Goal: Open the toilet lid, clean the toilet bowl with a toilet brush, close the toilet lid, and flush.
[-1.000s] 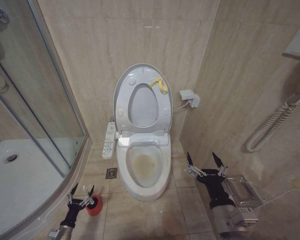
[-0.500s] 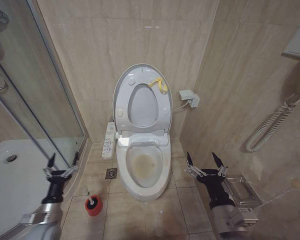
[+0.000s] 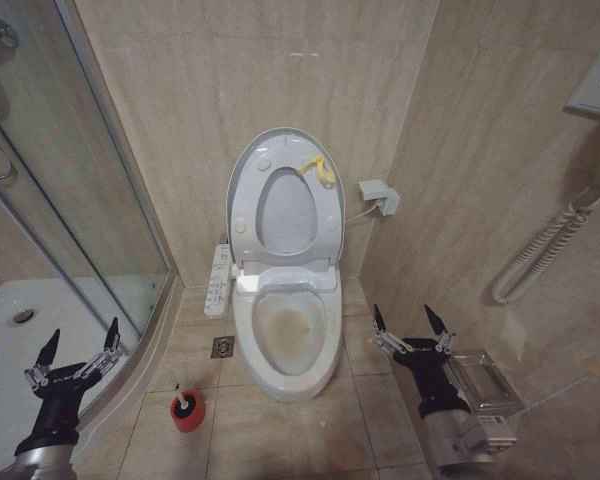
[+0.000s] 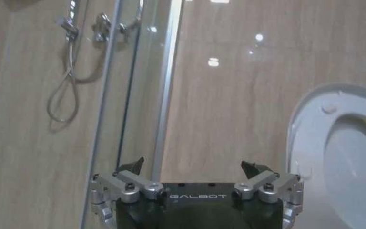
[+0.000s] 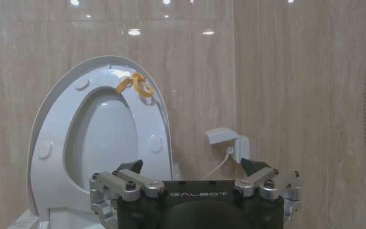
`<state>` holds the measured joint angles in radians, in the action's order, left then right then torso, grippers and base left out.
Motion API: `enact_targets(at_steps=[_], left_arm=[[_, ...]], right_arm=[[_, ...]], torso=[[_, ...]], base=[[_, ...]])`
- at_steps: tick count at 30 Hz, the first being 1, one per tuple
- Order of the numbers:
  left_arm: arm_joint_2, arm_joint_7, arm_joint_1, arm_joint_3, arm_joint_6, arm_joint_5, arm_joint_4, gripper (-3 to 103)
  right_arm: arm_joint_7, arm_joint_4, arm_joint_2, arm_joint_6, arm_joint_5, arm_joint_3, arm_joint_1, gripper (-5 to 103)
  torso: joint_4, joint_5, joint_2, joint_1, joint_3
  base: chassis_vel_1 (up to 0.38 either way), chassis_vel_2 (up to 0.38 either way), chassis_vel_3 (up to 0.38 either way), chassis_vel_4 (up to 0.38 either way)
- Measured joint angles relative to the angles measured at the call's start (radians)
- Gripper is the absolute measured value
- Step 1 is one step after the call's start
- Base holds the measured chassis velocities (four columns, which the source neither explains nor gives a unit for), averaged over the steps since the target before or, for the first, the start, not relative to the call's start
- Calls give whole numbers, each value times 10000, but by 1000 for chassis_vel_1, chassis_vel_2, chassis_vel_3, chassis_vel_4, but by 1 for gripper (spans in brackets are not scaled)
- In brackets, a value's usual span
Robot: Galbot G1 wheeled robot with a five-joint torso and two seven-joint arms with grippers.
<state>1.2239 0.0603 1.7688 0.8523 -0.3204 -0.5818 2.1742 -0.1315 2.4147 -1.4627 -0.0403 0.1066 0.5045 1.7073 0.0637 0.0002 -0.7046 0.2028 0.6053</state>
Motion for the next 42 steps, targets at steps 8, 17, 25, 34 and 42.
enact_targets(at_steps=[8, 17, 25, 34, 42], left_arm=[[-230, -1130, 127, -361, -30, 356, -314, 100], [-267, -1350, 128, -429, 82, 169, 772, 100], [-982, -424, -144, -517, 1197, -203, 1676, 97], [-1458, -239, -267, -515, 1615, 302, 1837, 100], [-1480, -234, -278, -520, 1624, 383, 1794, 100]], right_arm=[[0, 0, 0, 0, 0, 0, 0, 100], [0, 0, 0, 0, 0, 0, 0, 100], [0, 0, 0, 0, 0, 0, 0, 100], [0, 0, 0, 0, 0, 0, 0, 100], [0, 0, 0, 0, 0, 0, 0, 100]], torso=[[0, -3, 0, 1, 1], [4, -1, 0, 1, 1], [4, -2, 1, 2, 1], [5, -2, 0, 1, 1], [3, -3, 1, 1, 1]], base=[[0, 0, 0, 0], [0, 0, 0, 0], [0, 0, 0, 0], [0, 0, 0, 0], [0, 0, 0, 0]])
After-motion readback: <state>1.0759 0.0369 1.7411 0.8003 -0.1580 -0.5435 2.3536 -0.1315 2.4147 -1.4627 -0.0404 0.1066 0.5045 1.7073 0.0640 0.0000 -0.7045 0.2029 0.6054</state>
